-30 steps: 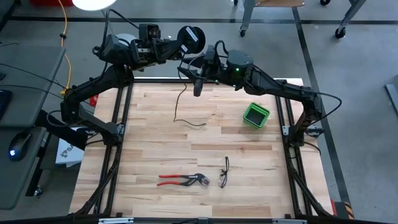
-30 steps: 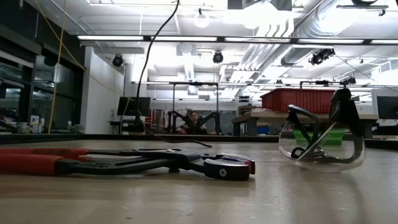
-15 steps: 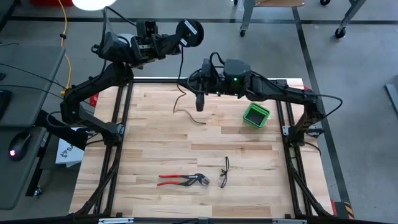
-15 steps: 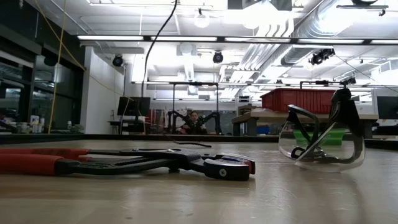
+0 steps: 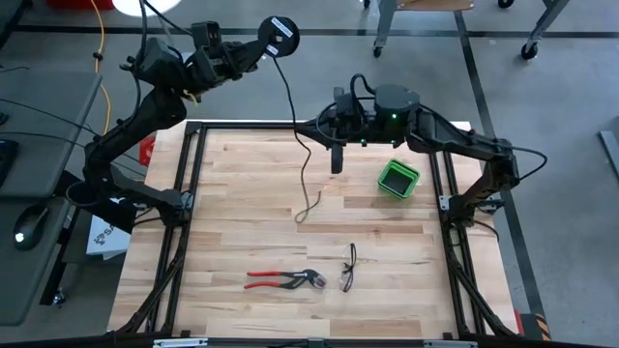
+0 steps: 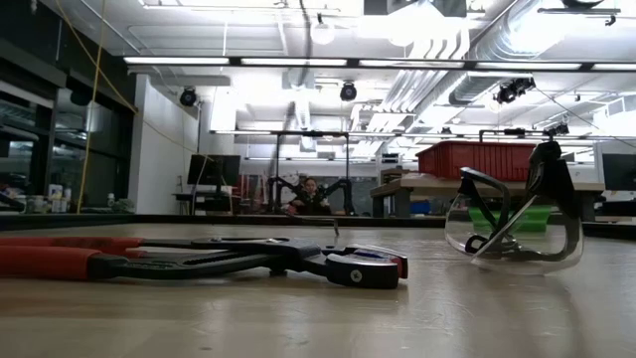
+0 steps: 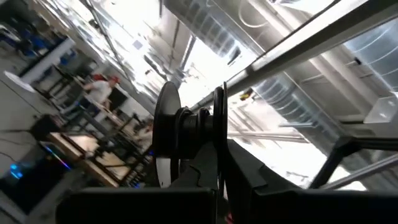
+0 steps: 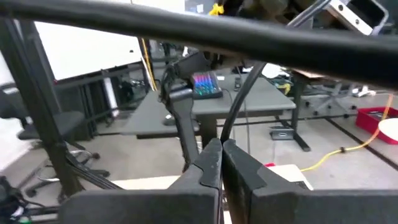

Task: Coil cords
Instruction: Coil the black wire onto the black spool

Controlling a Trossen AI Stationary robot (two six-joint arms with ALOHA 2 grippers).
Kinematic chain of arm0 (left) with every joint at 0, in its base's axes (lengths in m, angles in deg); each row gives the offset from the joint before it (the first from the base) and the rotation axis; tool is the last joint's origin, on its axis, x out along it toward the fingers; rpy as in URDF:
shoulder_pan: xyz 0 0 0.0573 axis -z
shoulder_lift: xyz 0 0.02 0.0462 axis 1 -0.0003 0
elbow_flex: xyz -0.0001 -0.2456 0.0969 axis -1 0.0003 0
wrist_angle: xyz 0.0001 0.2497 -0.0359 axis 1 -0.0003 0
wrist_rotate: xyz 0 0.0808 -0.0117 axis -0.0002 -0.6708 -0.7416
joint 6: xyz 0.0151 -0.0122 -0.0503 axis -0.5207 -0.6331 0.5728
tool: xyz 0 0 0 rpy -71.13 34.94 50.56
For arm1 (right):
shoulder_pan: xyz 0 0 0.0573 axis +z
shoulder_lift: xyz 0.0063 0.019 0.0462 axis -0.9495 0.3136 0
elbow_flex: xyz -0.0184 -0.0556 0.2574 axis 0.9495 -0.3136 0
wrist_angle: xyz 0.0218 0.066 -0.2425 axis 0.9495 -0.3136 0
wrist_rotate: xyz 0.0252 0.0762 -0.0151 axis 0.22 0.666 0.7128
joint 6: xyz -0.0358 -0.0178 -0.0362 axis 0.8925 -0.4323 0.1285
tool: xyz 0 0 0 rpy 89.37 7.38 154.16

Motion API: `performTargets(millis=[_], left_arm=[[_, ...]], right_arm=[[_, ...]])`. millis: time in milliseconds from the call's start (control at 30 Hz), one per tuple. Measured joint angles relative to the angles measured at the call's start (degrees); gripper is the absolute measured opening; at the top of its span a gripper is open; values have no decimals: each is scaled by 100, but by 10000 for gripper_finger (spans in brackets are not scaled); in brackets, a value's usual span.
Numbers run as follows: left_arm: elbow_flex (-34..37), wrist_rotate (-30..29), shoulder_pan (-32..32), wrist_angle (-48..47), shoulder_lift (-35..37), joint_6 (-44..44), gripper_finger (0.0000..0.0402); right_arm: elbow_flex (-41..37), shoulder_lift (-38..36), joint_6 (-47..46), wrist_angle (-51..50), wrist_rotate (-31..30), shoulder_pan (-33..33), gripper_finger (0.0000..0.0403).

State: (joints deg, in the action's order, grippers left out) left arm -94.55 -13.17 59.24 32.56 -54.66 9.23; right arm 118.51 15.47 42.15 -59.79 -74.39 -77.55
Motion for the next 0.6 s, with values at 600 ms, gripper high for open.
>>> performTargets(millis=[600], left_arm=[[2,84,-48,-2300,860,-70,1]], right_arm=[[0,-645,69,-817,34,-78,0]])
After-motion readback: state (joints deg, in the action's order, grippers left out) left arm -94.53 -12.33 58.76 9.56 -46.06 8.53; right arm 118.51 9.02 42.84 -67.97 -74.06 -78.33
